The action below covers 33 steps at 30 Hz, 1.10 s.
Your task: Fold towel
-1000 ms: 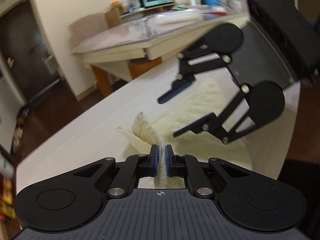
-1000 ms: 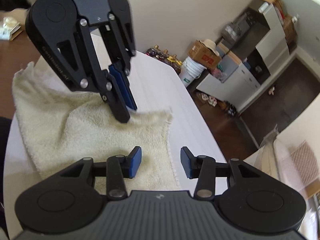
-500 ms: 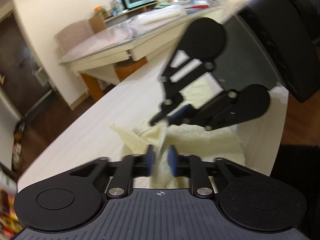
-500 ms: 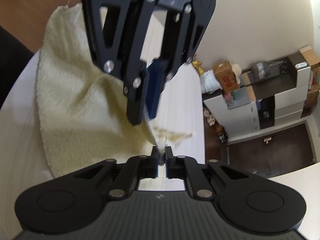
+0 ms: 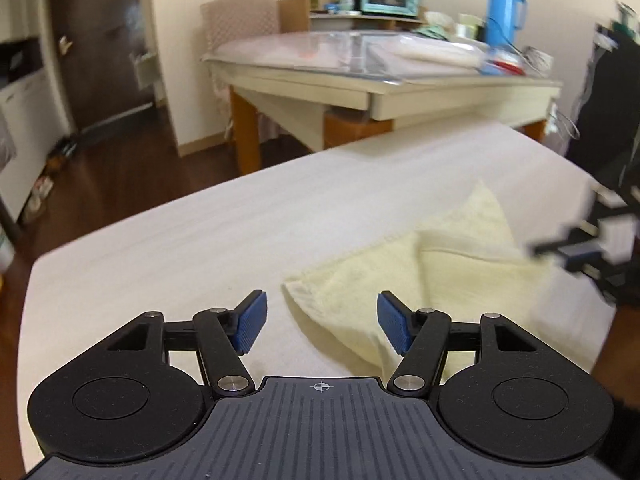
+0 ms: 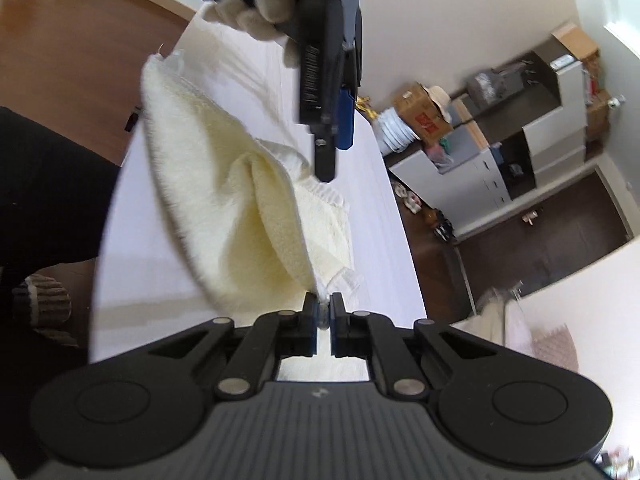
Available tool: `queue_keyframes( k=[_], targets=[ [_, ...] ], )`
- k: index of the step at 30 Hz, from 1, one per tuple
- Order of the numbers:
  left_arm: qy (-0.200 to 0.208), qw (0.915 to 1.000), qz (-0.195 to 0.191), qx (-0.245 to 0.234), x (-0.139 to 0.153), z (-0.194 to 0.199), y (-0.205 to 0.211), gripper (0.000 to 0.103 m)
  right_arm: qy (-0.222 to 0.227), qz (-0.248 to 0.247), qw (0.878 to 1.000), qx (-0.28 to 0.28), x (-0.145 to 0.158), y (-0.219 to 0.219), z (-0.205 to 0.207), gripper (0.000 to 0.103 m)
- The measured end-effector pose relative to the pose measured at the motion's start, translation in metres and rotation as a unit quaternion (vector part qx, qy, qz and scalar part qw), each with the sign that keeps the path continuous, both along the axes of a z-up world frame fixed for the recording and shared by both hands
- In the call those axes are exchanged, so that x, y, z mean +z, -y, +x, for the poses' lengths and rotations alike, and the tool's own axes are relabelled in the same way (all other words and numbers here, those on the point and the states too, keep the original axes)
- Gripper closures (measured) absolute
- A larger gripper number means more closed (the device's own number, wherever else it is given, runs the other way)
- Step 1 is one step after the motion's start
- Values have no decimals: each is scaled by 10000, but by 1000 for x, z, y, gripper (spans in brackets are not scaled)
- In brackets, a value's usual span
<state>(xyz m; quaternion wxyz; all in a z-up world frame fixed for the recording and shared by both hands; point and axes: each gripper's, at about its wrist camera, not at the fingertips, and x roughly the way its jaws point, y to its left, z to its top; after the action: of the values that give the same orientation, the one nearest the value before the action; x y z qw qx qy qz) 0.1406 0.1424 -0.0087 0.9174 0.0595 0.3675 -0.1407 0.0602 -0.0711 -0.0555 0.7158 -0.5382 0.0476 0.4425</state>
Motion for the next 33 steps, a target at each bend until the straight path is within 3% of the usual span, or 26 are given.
queue_keyframes(
  k=[6, 13, 19, 26, 30, 33],
  targets=[
    [-181, 9979, 623, 13, -17, 10, 6, 57, -54, 263, 9985, -481, 12, 29, -31, 97],
    [-13, 9952, 953, 205, -24, 8, 6, 43, -135, 332, 9926, -1157, 14, 53, -49, 97],
    [132, 9873, 1442, 656, -26, 15, 6, 44, -504, 390, 9903, -1237, 15, 70, -71, 97],
    [273, 9850, 1509, 787, -20, 11, 7, 45, -743, 500, 9895, -1133, 18, 72, -101, 97],
    [707, 9901, 1193, 218, 6, -31, 7, 41, -733, 601, 9864, -1341, 14, 75, -101, 97],
    [1016, 9854, 1284, -460, 17, -80, 16, 35, -858, 801, 9810, -1543, 13, 79, -92, 97]
  ],
)
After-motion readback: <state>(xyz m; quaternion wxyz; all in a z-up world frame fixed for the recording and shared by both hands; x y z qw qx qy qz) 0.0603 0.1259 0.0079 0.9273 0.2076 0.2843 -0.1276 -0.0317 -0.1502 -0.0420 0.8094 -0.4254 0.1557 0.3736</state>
